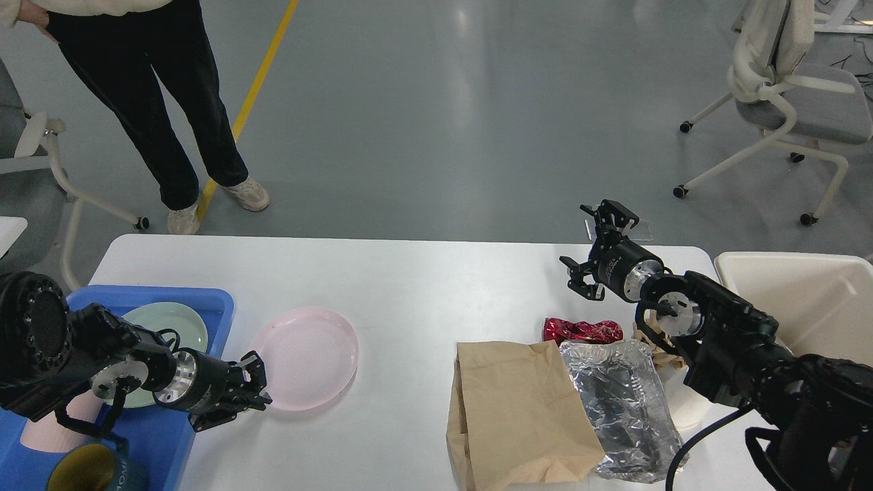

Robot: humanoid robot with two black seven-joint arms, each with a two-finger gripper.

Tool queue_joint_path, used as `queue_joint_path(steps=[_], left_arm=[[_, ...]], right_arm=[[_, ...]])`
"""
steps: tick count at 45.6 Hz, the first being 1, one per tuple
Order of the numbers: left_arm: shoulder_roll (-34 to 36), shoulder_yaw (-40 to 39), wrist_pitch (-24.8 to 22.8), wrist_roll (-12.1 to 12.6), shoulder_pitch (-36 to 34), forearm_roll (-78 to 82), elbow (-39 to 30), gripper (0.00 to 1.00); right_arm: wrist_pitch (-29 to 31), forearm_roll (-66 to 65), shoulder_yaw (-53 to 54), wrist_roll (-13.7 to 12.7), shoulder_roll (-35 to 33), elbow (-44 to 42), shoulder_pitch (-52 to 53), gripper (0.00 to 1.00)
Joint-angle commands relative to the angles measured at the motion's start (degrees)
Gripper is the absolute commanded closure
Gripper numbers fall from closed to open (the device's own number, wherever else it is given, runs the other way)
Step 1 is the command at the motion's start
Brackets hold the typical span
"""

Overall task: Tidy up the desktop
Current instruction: 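Pinch the pink plate rim with the left gripper, then lift the pink plate and lay it on the green plate in the bin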

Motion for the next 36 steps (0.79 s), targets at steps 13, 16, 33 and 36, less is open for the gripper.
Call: queue_joint_path(steps=[13,16,33,36], left_arm=[[0.0,0.2,-0.4,-0.1,-0.1,0.9,-0.1,1.00],[0.0,0.2,-0.5,0.0,-0.1,0.9,-0.1,1.00],[0.8,4.3,-18.0,0.0,-9.8,8.2,-2.8,1.00],[0.8,6.0,-19.8,-0.1,-12.8,8.3,-4.9,1.00]], right_arm=[[0.0,0.0,0.1,0.0,0.0,0.0,0.0,0.00],[0.0,0.0,0.0,0.0,0.0,0.0,0.1,0.00],[0.0,0.0,0.1,0.0,0.0,0.0,0.0,0.00],[0.0,0.0,0.1,0.0,0.0,0.0,0.1,0.00]])
